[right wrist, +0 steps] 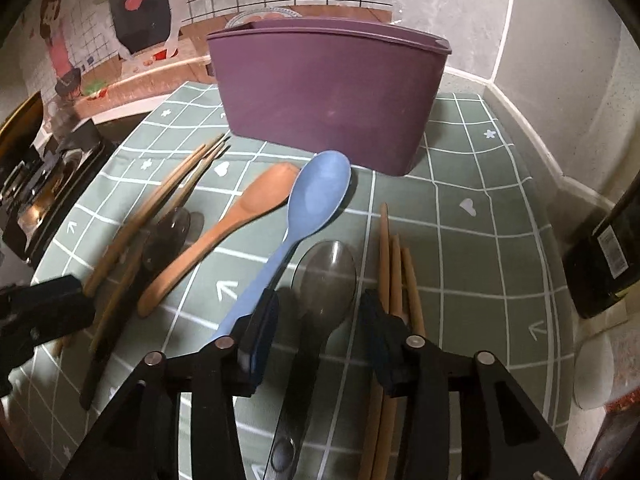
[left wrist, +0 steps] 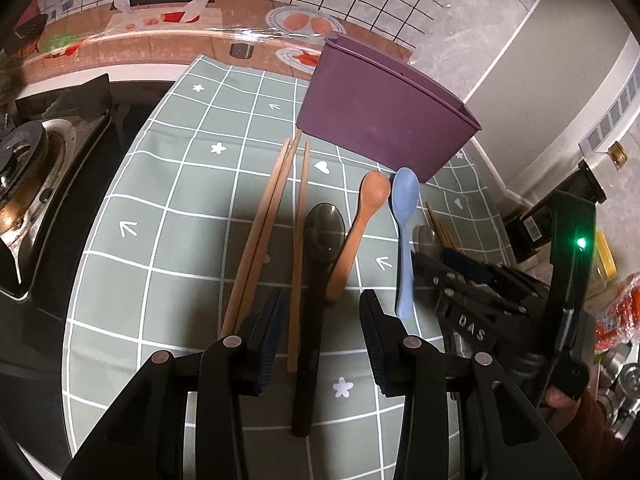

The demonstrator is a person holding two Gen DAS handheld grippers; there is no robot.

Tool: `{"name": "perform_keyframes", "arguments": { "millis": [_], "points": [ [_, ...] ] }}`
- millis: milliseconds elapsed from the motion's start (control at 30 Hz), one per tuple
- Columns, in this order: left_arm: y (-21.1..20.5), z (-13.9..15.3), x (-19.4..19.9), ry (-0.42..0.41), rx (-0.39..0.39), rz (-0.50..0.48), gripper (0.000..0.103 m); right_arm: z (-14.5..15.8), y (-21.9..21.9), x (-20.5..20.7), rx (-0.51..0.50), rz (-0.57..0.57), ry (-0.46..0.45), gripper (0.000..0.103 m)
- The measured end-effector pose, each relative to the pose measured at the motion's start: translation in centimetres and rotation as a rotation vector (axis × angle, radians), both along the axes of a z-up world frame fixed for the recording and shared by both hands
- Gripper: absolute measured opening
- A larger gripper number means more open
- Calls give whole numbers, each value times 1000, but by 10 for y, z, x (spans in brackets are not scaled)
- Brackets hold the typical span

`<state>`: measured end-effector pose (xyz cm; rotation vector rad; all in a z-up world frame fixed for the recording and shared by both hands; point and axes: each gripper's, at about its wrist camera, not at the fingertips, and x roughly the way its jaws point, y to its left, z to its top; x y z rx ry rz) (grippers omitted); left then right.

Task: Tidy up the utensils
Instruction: 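Close the right tool on a black-handled metal spoon's handle, then close the left tool on the other black-handled metal spoon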

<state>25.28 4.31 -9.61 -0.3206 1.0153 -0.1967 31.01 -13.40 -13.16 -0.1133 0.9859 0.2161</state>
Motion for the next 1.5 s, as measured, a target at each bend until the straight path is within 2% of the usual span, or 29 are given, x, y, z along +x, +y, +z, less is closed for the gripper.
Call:
{"name": "perform_keyframes", "arguments": {
  "millis": [33,167,333,467,667,1000,1267,1367,1500],
  "points": [
    [-1,0,0,1,-3,-4,40,0,0,1,1,0,1,31],
    [-8,0,8,7,-26,-29,40,4,-7,-1,53,-6,10,31],
    [-17,-8,22,29,-32,-48,40,26,-19,-14,64,-36,-53,31],
    [-18,-17,28,53,-21,-41,40,44,-25,-25,77,-35,-87,31],
    [-18,-26,41,68,-17,-17,40,54,-31,-31,84,-38,-101,31],
    [-23,-24,67,40,127,-29,40,55,-38,-34,75,-47,-111,31],
    [-44,-26,76,10,244,-100,40,52,-38,-34,83,-48,-104,31],
    [-49,-27,77,13,254,-127,40,52,-36,-35,85,-44,-102,31],
    [-55,-29,74,10,311,-161,40,52,-33,-35,83,-40,-102,31]
  ]
}}
